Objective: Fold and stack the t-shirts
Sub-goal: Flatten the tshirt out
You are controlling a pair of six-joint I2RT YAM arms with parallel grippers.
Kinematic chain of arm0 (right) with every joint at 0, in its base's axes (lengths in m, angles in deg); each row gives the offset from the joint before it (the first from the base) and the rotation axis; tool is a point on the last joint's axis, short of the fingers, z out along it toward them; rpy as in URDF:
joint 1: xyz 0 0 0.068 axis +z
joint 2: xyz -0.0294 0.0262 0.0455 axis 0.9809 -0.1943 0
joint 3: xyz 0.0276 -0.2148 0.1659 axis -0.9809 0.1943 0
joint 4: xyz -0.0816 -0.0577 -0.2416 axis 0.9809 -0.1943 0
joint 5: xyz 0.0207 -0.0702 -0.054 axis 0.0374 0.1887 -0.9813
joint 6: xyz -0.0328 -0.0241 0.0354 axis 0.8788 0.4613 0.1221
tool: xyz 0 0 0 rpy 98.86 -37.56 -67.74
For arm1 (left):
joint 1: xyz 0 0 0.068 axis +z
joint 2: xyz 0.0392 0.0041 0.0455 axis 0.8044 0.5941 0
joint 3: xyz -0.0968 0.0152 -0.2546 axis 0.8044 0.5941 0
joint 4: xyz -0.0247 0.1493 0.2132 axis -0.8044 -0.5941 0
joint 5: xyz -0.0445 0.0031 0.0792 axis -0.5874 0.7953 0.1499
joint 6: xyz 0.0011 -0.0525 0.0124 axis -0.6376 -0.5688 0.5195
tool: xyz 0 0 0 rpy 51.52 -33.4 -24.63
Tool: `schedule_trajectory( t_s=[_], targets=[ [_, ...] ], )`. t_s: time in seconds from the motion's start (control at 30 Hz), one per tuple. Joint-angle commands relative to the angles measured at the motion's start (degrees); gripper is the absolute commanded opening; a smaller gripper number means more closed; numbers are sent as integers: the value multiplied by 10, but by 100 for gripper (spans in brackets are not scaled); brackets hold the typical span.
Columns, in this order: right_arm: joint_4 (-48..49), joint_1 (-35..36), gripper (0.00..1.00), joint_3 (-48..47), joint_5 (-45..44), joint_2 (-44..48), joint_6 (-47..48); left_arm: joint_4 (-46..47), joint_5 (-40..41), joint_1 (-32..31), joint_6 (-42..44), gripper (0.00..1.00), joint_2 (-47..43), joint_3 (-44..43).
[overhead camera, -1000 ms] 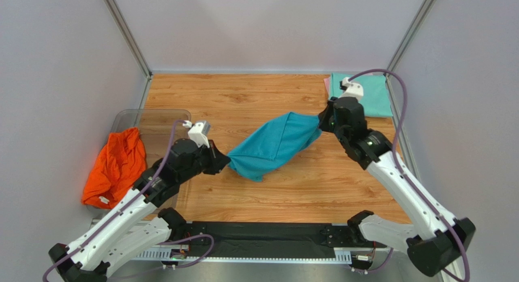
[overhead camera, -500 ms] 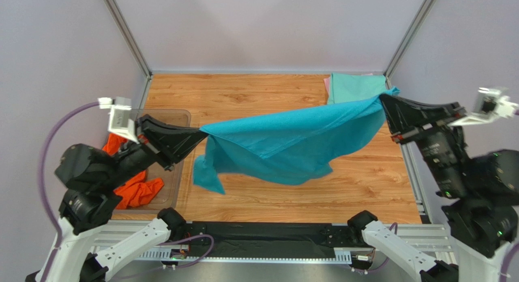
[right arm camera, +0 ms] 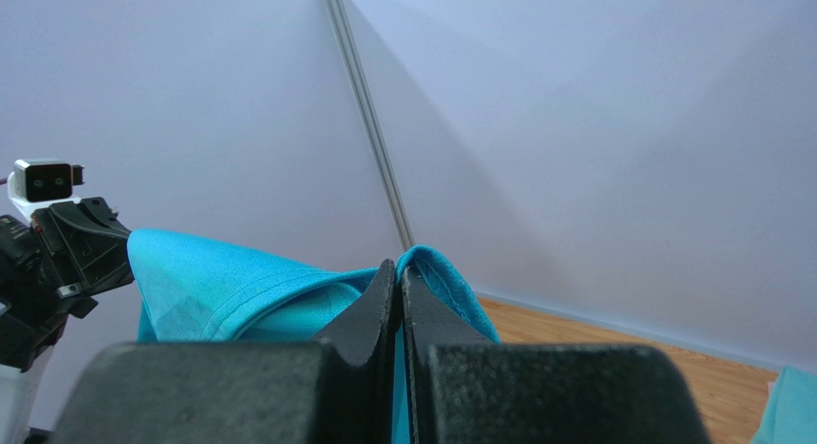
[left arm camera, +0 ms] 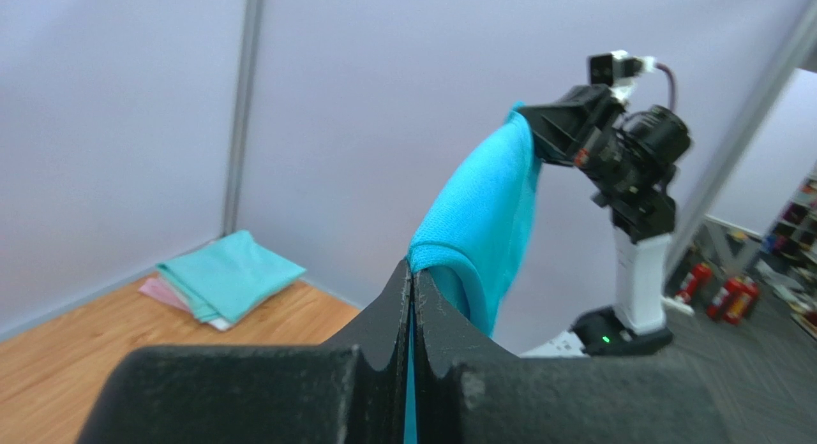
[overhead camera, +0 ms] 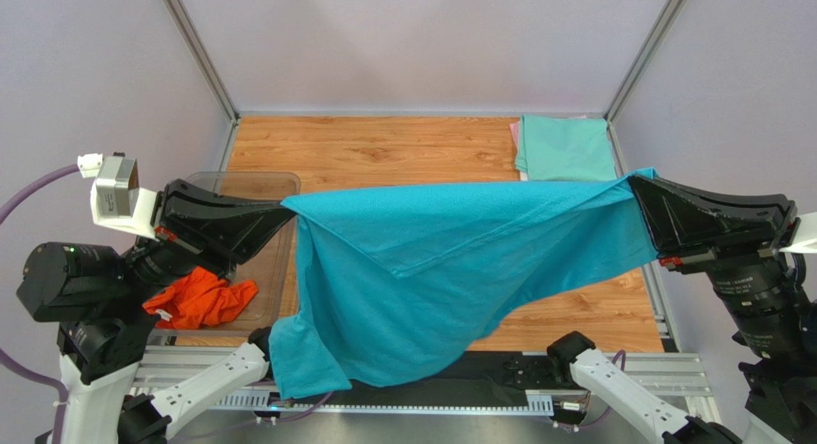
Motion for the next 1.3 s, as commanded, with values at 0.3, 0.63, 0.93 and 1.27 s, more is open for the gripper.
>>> schedule_trajectory(
  t_s=[0.3, 0.63, 0.93, 1.27],
  targets=[
    [-23, -62, 2, 202, -246, -251, -26, -22, 97, 163, -23, 0, 314, 124],
    [-18, -148, 65, 284, -205, -435, -58, 28, 6, 212, -20, 100, 474, 190],
    [13, -130, 100, 337, -84, -383, -45, 16, 6, 160, -34, 100, 298, 358],
    [95, -37, 100, 402, -28, -477, -62, 106, 28, 54, -145, 100, 193, 597]
  ],
)
